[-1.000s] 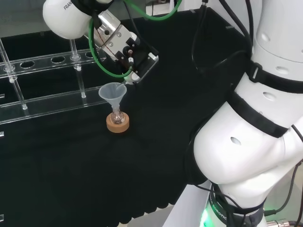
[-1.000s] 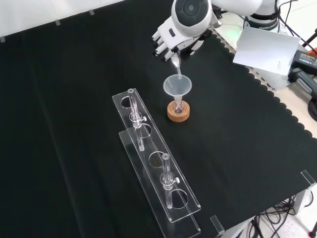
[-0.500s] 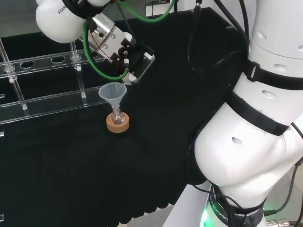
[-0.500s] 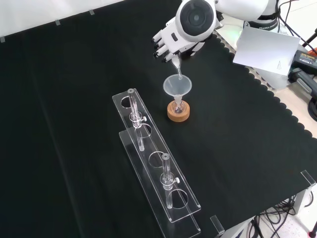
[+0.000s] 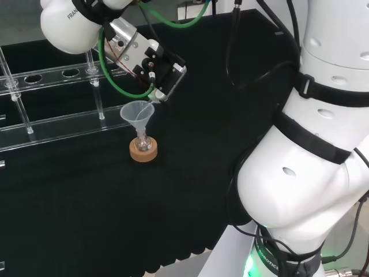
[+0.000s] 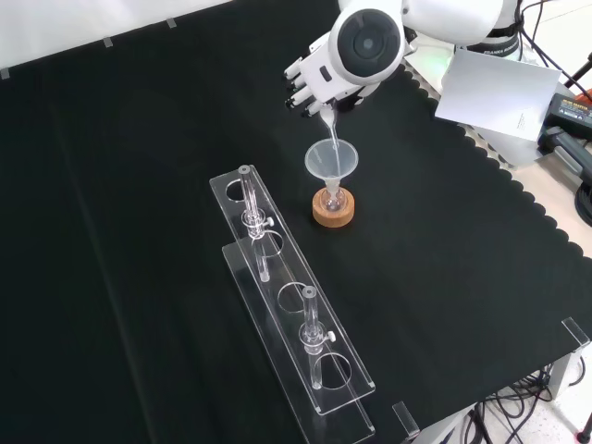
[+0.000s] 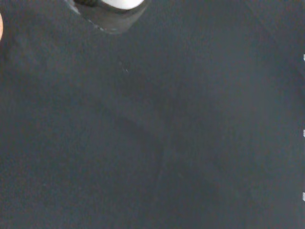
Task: Pour all the NaCl from the weighing funnel into the round-bottom flask.
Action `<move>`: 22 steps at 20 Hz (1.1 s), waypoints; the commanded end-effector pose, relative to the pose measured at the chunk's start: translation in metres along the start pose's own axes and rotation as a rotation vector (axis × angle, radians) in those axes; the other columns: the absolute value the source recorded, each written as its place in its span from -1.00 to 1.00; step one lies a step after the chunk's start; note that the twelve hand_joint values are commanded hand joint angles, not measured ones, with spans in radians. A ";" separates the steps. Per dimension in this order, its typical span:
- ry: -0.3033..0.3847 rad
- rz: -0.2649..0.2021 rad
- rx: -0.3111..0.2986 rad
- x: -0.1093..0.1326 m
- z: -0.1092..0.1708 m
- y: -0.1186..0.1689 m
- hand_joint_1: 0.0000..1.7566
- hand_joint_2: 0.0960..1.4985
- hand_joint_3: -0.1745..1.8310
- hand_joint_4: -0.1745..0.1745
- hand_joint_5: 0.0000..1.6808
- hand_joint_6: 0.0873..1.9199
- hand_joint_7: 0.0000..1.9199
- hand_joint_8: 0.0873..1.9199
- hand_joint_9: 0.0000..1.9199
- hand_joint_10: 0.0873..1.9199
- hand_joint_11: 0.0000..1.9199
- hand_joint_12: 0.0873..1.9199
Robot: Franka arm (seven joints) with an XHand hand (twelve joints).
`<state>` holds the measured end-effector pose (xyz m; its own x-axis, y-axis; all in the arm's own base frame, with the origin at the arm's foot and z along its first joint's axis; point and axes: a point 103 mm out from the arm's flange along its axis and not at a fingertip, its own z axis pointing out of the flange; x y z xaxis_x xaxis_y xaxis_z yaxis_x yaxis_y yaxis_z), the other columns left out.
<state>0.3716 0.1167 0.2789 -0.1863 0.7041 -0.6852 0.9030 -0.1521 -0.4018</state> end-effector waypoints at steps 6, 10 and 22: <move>-0.052 0.010 0.001 -0.002 0.002 0.002 0.29 0.35 -1.00 1.00 0.64 -0.71 -0.47 -0.40 -0.07 -0.76 -0.25 0.09; -0.063 0.008 -0.001 0.000 -0.003 0.002 0.29 0.35 -1.00 1.00 0.64 -0.71 -0.47 -0.40 -0.07 -0.76 -0.24 0.09; -0.099 0.014 -0.003 0.003 -0.008 0.002 0.29 0.35 -1.00 1.00 0.64 -0.70 -0.48 -0.40 -0.07 -0.76 -0.24 0.08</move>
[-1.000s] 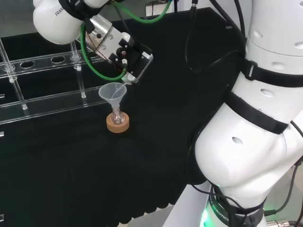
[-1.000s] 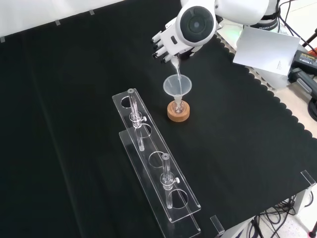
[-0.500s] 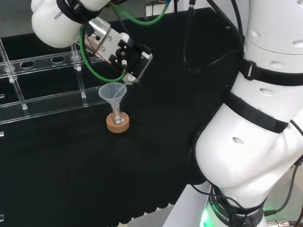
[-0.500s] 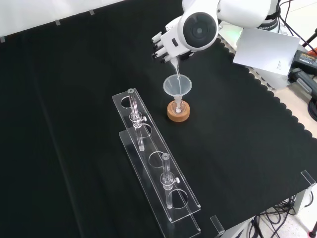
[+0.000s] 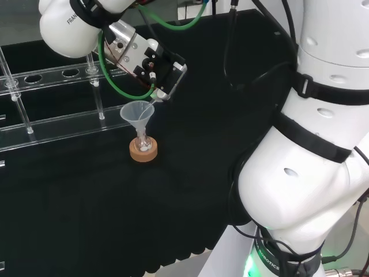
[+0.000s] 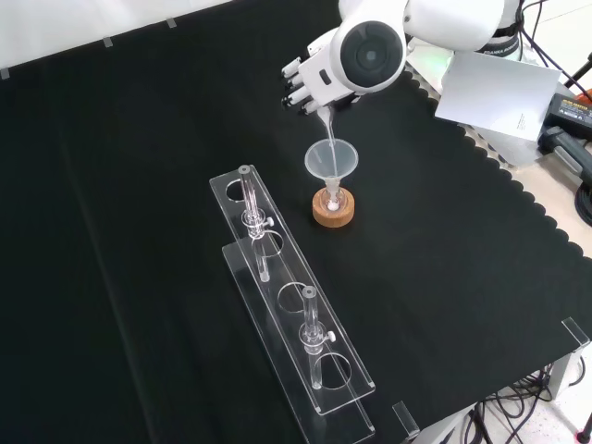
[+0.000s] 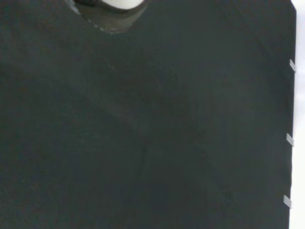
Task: Pour all the NaCl from the weighing funnel into the round-bottom flask.
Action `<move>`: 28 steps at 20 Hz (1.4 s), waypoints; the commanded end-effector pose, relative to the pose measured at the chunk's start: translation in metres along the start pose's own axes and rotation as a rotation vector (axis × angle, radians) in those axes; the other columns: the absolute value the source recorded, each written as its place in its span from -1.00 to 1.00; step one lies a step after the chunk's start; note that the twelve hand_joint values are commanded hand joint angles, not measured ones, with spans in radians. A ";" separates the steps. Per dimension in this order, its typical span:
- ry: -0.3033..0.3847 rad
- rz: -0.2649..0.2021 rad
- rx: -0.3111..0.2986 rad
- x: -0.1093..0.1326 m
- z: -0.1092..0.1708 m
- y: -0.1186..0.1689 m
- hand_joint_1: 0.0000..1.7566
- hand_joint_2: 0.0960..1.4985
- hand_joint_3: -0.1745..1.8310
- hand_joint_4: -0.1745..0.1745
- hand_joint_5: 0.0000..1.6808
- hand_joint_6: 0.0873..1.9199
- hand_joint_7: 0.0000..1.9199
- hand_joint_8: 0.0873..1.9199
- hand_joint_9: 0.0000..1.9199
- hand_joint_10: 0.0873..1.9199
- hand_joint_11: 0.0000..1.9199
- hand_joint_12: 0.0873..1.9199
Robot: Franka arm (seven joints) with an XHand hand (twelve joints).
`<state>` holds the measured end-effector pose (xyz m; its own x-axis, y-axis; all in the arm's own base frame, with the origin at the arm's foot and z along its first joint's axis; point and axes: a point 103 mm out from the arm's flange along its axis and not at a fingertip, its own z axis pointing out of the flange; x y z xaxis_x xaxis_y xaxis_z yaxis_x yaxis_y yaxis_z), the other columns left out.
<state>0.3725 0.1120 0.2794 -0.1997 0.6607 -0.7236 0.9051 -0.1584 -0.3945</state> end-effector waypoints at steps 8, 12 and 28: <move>-0.065 0.010 0.007 0.011 -0.020 -0.001 0.29 0.35 -1.00 1.00 0.63 -0.70 -0.48 -0.40 -0.08 -0.76 -0.24 0.08; -0.073 0.014 0.011 0.012 -0.021 -0.001 0.29 0.35 -1.00 1.00 0.63 -0.70 -0.48 -0.40 -0.08 -0.76 -0.24 0.08; -0.123 0.022 0.033 0.015 -0.024 -0.001 0.29 0.35 -1.00 1.00 0.63 -0.69 -0.49 -0.40 -0.08 -0.75 -0.24 0.08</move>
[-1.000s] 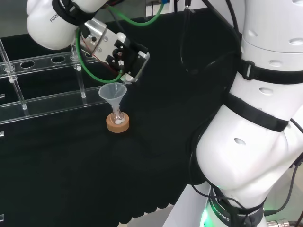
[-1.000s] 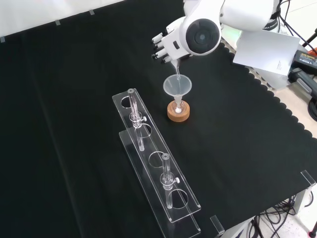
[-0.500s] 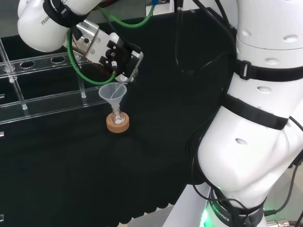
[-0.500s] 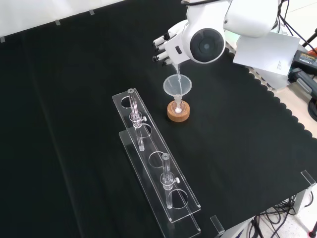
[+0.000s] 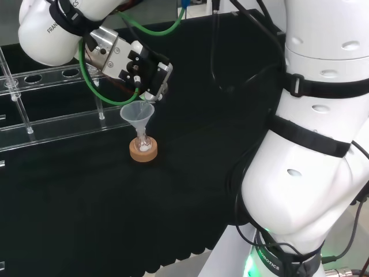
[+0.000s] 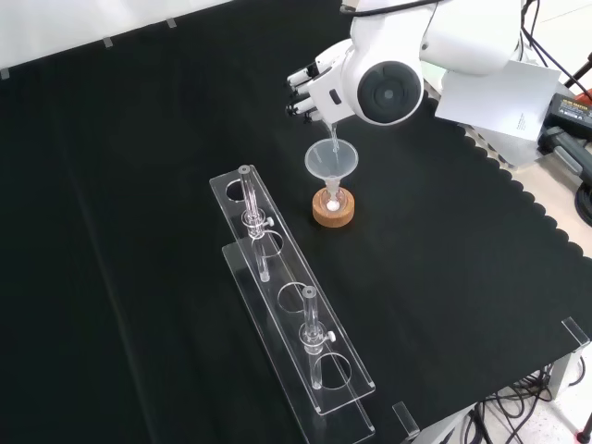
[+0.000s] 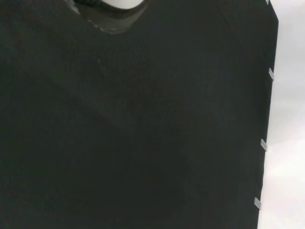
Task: Pour all the NaCl from the weighing funnel into the round-bottom flask.
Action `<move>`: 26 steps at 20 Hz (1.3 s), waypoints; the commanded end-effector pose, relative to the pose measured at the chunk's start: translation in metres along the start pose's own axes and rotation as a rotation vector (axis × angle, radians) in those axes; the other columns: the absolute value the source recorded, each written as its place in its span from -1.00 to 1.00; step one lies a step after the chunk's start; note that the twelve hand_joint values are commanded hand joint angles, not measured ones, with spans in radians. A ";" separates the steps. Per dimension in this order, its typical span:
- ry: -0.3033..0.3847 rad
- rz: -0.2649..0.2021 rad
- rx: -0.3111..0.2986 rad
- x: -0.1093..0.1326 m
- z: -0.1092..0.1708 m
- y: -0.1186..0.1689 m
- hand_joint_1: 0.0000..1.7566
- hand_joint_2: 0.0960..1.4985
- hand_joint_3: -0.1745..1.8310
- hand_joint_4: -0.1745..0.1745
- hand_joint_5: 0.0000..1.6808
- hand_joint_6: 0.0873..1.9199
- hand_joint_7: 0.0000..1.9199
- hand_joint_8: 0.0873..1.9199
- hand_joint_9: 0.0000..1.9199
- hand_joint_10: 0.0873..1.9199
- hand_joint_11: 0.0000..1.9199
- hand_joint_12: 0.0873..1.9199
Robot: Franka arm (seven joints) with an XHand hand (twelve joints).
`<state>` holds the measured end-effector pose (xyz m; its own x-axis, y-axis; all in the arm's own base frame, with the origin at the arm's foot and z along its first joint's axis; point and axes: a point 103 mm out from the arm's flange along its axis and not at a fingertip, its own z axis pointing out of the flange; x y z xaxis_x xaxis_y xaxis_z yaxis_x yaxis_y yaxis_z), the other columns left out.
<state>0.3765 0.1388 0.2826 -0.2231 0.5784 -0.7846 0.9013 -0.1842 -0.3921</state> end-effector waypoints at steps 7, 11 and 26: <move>-0.047 0.005 0.018 0.002 -0.005 0.001 0.29 0.35 -1.00 1.00 0.63 -0.69 -0.49 -0.40 -0.09 -0.75 -0.24 0.07; -0.063 0.011 0.032 0.002 -0.005 0.002 0.29 0.35 -1.00 1.00 0.63 -0.69 -0.50 -0.40 -0.09 -0.75 -0.24 0.07; -0.101 0.027 0.068 0.005 -0.009 0.003 0.29 0.35 -1.00 1.00 0.63 -0.69 -0.51 -0.41 -0.12 -0.76 -0.26 0.06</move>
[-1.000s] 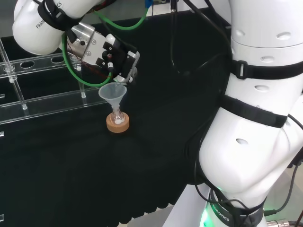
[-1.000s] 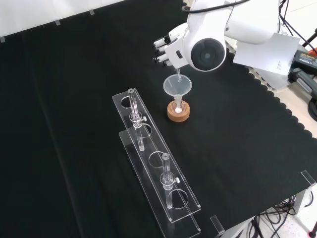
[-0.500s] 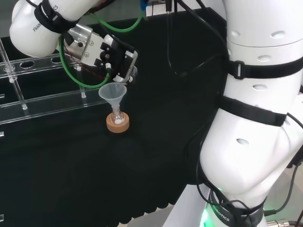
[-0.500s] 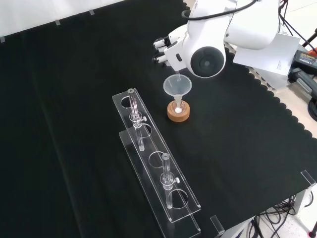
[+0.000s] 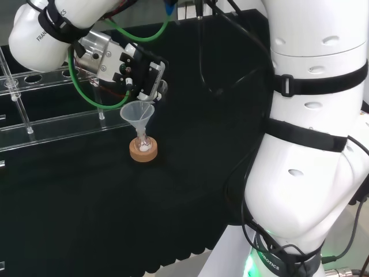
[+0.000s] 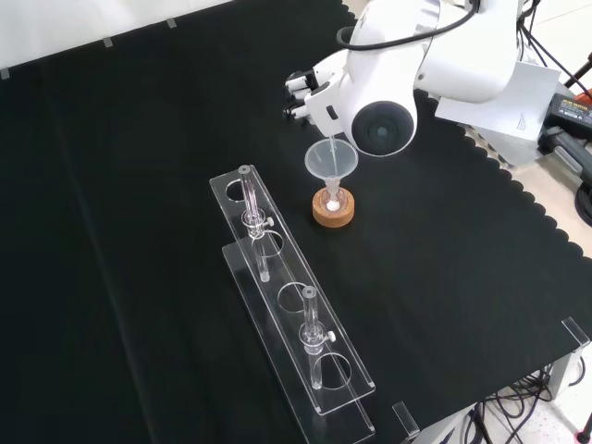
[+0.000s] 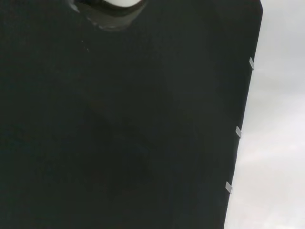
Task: Pour all the NaCl from the weighing funnel into the round-bottom flask.
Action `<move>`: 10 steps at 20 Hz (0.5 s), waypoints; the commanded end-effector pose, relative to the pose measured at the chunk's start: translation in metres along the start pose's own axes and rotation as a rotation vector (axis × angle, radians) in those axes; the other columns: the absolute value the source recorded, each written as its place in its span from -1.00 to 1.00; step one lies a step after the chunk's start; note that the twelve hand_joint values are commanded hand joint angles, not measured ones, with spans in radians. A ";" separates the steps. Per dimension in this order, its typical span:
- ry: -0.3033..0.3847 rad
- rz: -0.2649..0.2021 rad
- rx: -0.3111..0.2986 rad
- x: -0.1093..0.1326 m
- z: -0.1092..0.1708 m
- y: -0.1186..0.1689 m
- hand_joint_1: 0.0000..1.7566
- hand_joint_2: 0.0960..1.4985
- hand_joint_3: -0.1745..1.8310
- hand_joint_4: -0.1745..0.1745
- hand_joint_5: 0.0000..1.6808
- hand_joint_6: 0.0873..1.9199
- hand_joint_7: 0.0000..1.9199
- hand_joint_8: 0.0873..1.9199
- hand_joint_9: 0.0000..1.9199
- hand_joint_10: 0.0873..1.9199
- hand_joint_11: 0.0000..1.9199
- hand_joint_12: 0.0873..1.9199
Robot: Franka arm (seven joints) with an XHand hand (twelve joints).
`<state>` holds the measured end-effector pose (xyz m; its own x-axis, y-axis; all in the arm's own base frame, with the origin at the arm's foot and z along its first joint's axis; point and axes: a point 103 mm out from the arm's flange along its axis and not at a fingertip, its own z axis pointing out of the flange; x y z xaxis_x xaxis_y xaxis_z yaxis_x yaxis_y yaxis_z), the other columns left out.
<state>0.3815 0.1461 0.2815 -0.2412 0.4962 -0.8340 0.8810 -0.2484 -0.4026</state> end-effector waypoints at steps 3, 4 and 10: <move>-0.005 0.005 0.004 0.001 -0.002 -0.001 0.29 0.35 -1.00 1.00 0.63 -0.69 -0.52 -0.41 -0.12 -0.76 -0.26 0.06; -0.005 0.006 0.005 0.001 -0.002 -0.001 0.29 0.35 -1.00 1.00 0.63 -0.69 -0.52 -0.41 -0.12 -0.76 -0.26 0.06; 0.031 0.006 0.001 -0.001 -0.003 -0.002 0.29 0.35 -1.00 1.00 0.63 -0.69 -0.52 -0.41 -0.12 -0.76 -0.27 0.07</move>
<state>0.3816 0.1489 0.2831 -0.2316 0.5020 -0.8333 0.8812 -0.2546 -0.3983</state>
